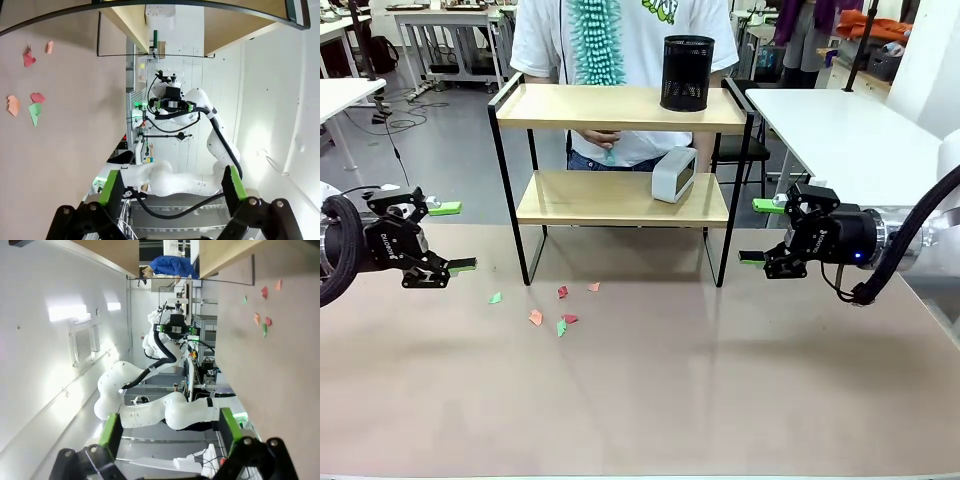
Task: Clean the shelf.
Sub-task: Hand the Duster back to the human.
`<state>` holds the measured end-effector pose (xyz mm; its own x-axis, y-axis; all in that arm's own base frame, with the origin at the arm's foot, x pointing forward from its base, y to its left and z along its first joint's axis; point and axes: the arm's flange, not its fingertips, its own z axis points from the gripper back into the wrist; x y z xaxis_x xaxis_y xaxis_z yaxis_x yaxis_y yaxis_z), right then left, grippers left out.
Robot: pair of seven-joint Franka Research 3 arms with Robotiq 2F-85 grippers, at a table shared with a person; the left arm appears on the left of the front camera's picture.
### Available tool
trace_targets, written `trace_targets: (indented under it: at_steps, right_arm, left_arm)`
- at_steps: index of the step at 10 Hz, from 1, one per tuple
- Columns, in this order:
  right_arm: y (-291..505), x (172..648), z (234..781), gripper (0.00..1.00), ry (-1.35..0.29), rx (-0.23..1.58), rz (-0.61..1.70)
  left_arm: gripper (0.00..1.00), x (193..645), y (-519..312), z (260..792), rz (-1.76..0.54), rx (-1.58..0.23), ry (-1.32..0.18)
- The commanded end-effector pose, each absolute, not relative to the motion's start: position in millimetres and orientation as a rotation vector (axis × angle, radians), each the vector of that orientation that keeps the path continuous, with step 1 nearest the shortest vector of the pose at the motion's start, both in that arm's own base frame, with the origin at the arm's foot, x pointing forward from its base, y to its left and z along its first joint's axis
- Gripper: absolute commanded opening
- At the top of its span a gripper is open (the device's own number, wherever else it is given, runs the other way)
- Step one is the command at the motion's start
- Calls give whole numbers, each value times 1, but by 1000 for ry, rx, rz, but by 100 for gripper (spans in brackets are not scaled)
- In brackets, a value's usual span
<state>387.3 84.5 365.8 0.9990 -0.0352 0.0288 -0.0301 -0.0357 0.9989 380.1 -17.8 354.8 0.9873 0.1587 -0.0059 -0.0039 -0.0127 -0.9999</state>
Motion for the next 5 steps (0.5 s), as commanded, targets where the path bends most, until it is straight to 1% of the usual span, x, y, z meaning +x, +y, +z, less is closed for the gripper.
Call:
trace_targets:
  at_steps: [1, 5]
  right_arm:
    - [86, 386, 366, 100, -53, 1583, -2]
    - [86, 386, 366, 100, -53, 1583, -2]
  left_arm:
    - [100, 380, -19, 357, 126, -1598, -123]
    - [100, 380, -19, 357, 126, -1598, -123]
